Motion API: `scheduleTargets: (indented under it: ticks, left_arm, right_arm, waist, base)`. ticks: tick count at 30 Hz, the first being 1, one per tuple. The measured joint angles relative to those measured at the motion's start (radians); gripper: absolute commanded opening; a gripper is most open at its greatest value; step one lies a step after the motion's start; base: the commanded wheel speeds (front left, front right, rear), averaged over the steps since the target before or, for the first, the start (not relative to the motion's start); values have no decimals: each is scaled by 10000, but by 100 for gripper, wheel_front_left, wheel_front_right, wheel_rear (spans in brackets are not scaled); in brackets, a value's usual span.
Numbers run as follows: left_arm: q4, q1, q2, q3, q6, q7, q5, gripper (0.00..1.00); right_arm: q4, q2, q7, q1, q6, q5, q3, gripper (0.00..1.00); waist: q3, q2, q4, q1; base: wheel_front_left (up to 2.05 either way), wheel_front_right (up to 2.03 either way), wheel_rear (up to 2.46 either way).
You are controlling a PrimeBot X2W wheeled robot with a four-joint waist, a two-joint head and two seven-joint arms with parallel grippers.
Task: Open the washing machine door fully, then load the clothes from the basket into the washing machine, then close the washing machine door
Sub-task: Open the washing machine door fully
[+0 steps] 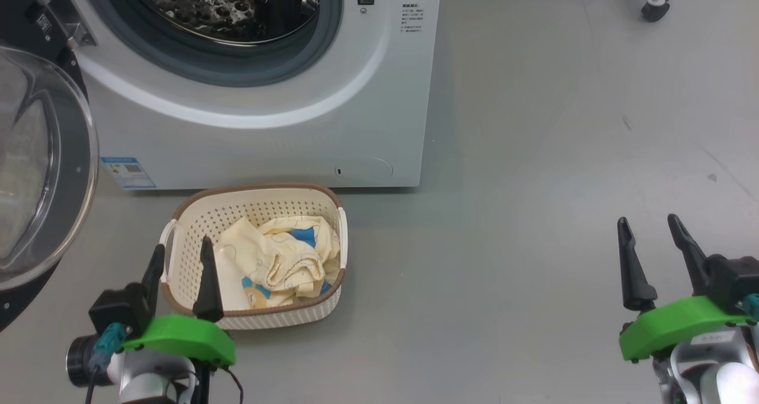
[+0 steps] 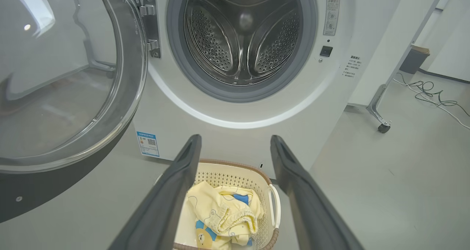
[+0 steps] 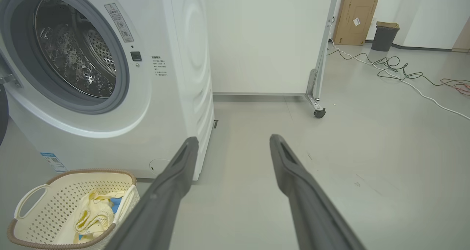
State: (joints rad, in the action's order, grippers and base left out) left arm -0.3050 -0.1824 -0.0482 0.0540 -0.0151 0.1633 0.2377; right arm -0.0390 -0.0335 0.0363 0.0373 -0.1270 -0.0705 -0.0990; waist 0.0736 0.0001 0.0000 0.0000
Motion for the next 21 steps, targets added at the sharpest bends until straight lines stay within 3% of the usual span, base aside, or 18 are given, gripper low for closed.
scheduleTargets:
  ticks: [10, 21]
  left_arm:
    - [-213, -19, -42, 176, 349, -155, -245, 100]
    - [-360, -23, -81, 282, 360, -123, -305, 100]
  right_arm:
    - [-48, 0, 0, 3, 0, -46, -69, 100]
    - [-79, 0, 0, 41, 0, -102, -104, 100]
  waist:
    - [-37, 0, 33, 0]
    - [-114, 0, 117, 0]
  base:
    - [0, 0, 0]
    - [0, 0, 0]
